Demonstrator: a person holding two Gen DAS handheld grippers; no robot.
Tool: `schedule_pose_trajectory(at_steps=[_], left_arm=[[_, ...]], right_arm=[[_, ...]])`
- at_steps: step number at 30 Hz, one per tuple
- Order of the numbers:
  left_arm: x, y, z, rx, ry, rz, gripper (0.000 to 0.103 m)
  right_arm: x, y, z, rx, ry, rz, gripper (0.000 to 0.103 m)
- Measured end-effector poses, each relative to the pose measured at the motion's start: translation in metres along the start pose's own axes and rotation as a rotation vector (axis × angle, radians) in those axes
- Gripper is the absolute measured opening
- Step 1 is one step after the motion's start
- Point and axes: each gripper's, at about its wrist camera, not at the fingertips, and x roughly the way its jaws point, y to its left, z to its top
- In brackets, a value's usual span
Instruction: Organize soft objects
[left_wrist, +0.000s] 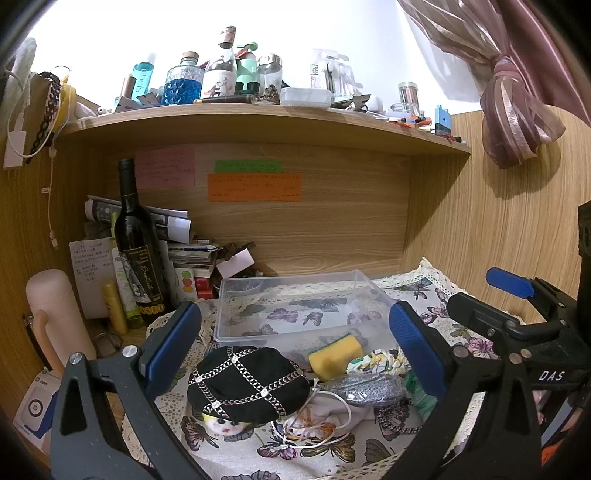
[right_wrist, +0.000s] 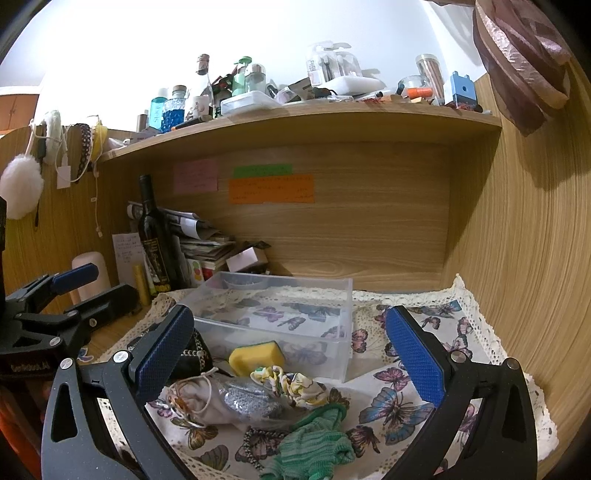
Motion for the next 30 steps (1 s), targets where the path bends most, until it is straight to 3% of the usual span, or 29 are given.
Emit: schedule_pose_trajectory(at_steps=[18,22,30], left_arm=[[0.004,0.004,-0.004,0.003,0.022,-0.021,0.103],[0.011,0.017,-0.009,-0.013,0.059,-0.015,0.103],[0.040,0.044,-0.041,-0.060,0.208,0.017,0.103]], right_arm=[[0.005,0.000,-0.003,-0.005,0.008,0.025,0.103],[0.010,-0.006,-0.009,0.006,0.043,0.028,0.103],[0.038,-0.007,-0.031,0.027,0.161,0.083,0.099]])
